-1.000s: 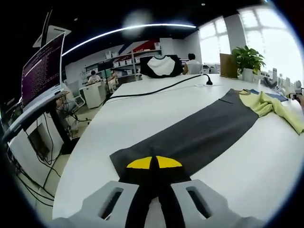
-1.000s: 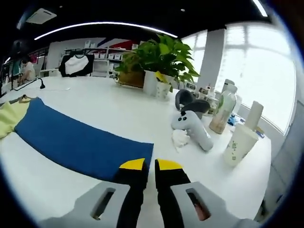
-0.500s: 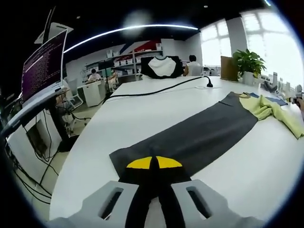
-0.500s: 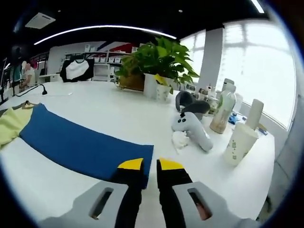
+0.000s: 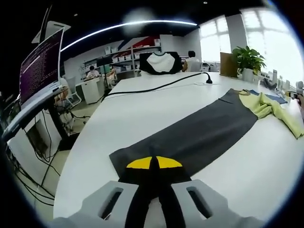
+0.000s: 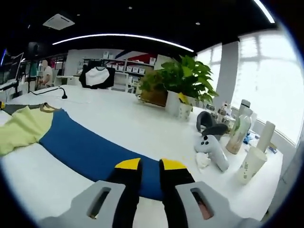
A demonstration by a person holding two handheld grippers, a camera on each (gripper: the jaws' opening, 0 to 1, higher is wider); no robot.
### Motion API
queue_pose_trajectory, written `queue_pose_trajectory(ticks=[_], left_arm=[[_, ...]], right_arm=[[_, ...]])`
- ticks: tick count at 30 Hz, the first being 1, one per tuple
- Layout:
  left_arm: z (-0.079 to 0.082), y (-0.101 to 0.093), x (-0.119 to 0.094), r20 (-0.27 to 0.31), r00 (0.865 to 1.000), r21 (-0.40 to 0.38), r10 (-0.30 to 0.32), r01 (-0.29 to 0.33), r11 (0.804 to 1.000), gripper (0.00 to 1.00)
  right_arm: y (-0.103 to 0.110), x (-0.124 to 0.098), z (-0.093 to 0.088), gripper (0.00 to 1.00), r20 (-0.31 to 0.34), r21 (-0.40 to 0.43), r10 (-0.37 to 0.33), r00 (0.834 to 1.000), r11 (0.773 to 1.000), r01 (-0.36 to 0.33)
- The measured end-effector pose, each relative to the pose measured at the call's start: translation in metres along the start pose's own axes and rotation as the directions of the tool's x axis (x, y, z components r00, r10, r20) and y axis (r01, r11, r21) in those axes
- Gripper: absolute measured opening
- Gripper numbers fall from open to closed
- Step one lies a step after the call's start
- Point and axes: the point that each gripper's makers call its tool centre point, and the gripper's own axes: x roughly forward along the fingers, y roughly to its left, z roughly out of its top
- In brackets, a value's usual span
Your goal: Fold the garment on the visible template until the final outline fits inside the template.
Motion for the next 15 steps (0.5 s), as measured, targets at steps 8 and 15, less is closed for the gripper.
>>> queue_pose_trajectory(ticks=[8, 15], left_arm=[[0.002, 0.002, 0.002, 0.052, 0.999, -0.046, 0.015, -0.013, 0.999, 0.03], [0.012, -0.003, -0.002, 0.129, 0.992, -0.084, 0.015, -0.004, 0.996, 0.11]], right_arm=[[0.023, -0.013, 0.016, 0.23, 0.05, -0.001, 0.075, 0.996, 0.997, -0.075], [0.026, -0.02, 0.026, 0.31, 0.084, -0.018, 0.063, 0.994, 0.998, -0.062]])
